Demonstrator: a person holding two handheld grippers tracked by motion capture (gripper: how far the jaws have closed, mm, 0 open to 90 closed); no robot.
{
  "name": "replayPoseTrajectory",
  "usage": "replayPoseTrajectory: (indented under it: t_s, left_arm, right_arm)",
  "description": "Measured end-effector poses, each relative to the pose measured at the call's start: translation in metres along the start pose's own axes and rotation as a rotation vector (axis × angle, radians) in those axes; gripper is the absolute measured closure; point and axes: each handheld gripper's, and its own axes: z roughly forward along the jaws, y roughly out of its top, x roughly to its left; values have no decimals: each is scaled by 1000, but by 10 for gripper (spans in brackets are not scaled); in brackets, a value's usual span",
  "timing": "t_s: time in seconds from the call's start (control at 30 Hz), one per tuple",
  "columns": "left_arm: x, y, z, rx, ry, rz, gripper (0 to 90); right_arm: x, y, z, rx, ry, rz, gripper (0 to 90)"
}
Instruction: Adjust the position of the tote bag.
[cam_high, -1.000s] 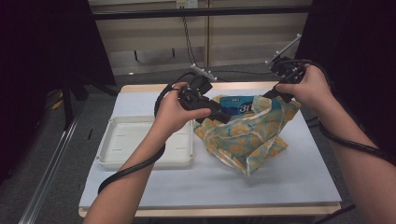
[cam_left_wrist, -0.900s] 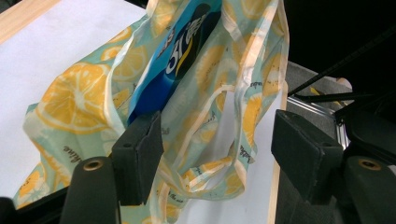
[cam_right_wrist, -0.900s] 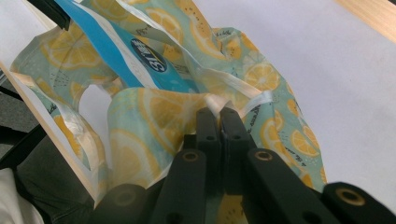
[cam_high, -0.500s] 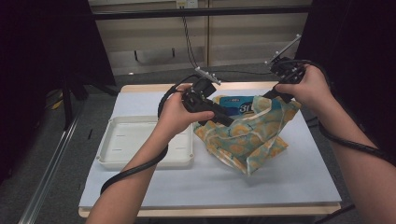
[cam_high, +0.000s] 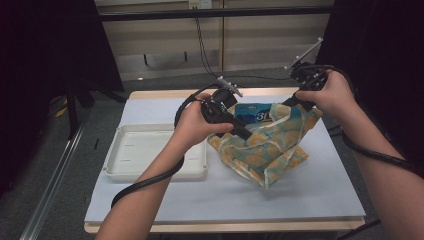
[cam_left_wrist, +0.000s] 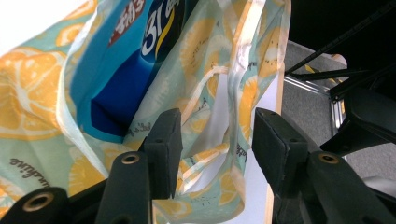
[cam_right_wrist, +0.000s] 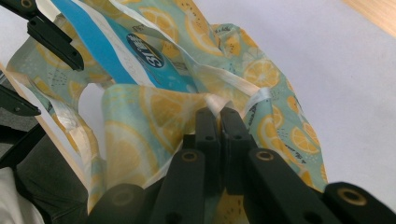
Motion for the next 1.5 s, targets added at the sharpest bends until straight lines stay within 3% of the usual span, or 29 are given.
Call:
replayPoseTrajectory:
  t_s: [0.27, 0.4, 0.73, 1.03, 1.5]
  left_arm:
    - [-1, -1, 2, 63, -26, 13, 786]
    - [-1, 0, 0, 66, -27, 12, 896]
    - [-1, 7, -27, -5, 14, 5, 900]
    - [9, 15, -53, -68, 55, -11, 900]
    - [33, 21, -71, -136, 106, -91, 900]
  right_arm:
    - [-1, -1, 0, -3, -2, -6, 873]
    - [-1, -2, 0, -2, -4, -3, 874]
    - [-3, -4, -2, -1, -2, 2, 871]
    - [-5, -6, -3, -5, 1, 7, 866]
    - [-10, -12, -7, -17, 14, 16, 867]
